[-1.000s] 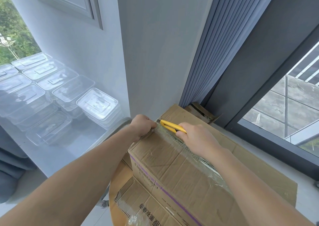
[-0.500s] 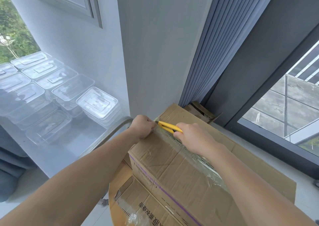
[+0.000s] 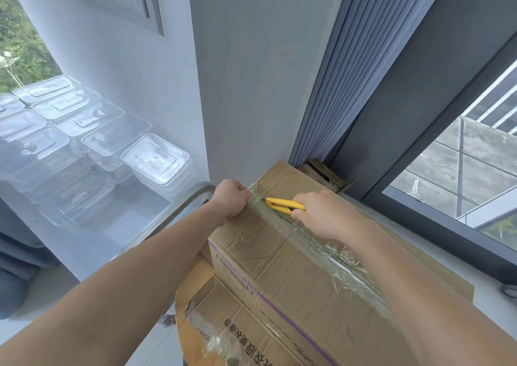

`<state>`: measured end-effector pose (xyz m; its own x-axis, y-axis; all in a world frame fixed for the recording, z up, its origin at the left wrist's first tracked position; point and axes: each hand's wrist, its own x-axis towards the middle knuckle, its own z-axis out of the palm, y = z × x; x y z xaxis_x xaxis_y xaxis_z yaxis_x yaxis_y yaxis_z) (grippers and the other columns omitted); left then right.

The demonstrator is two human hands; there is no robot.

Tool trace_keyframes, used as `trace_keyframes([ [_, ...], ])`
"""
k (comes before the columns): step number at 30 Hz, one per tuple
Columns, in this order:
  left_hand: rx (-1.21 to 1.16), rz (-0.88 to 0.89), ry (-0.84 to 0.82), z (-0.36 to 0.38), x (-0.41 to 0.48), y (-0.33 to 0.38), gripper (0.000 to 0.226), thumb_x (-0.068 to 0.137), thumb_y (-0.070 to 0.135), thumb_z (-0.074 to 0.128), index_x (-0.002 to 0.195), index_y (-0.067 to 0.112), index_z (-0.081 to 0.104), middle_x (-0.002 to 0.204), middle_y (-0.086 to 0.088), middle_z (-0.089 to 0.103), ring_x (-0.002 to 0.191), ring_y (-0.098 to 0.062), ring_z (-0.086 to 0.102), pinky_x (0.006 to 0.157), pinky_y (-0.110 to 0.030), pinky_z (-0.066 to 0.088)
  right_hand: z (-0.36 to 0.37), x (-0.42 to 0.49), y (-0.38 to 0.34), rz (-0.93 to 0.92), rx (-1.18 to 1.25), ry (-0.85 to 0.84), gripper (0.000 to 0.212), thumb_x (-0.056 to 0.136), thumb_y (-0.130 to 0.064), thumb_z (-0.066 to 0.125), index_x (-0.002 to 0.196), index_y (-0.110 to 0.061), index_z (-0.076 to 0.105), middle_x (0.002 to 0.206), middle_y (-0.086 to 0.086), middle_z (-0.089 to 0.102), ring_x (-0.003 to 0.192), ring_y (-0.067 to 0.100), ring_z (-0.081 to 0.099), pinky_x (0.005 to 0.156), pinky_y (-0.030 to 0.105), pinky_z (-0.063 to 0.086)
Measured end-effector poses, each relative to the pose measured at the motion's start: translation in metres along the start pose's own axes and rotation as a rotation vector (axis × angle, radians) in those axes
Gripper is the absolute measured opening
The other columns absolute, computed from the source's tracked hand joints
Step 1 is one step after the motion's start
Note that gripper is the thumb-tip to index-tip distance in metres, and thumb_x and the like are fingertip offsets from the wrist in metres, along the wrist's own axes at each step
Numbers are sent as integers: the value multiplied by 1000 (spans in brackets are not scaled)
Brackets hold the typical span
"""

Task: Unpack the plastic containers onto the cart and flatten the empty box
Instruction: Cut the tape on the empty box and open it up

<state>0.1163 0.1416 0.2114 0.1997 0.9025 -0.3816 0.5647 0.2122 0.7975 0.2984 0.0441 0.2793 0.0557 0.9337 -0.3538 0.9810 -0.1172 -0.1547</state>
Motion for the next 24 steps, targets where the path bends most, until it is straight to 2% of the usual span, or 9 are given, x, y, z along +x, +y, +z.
trace_keyframes([
  [7,20,28,11,1,-4,1,21,97,9,53,76,10,50,72,-9,44,62,-21,38,50,-25,32,-3,-14,15,11,-75,-56,20,100,-38,49,91,-24,60,81,-1,62,74,20,61,68,40,54],
  [11,35,40,15,1,-5,0,34,96,9,53,64,13,43,59,-2,41,52,-16,34,47,-24,28,-9,-24,22,15,-105,-83,20,98,-36,51,91,-23,63,77,-2,61,73,19,60,66,38,51],
  [13,46,52,22,2,-5,0,28,96,9,52,69,12,46,62,-4,42,54,-18,35,49,-25,29,-13,-27,24,23,-119,-84,18,98,-35,51,90,-23,63,77,-3,60,71,17,57,64,35,48],
  [17,183,124,87,9,-7,-1,17,99,14,45,87,7,54,78,-7,56,72,-24,50,64,-31,42,-11,-32,26,34,-126,-58,19,97,-35,51,91,-24,65,77,-4,61,72,17,59,65,35,52],
  [19,355,183,159,17,-11,-2,17,98,19,44,101,7,55,99,-7,58,94,-28,54,80,-38,47,-9,-33,28,28,-128,-30,19,97,-36,50,89,-25,64,75,-5,60,71,15,58,61,32,50],
  [21,498,249,176,26,-18,-3,26,96,20,45,119,8,50,122,-9,45,113,-31,44,95,-40,42,-9,-35,28,24,-130,-6,19,97,-35,49,87,-26,62,74,-6,60,71,15,59,59,29,48],
  [24,618,423,205,33,-29,0,58,90,19,48,145,15,31,145,-8,28,129,-32,32,109,-42,32,-8,-35,30,26,-130,5,19,96,-34,49,88,-25,64,74,-5,61,72,16,60,61,31,50],
])
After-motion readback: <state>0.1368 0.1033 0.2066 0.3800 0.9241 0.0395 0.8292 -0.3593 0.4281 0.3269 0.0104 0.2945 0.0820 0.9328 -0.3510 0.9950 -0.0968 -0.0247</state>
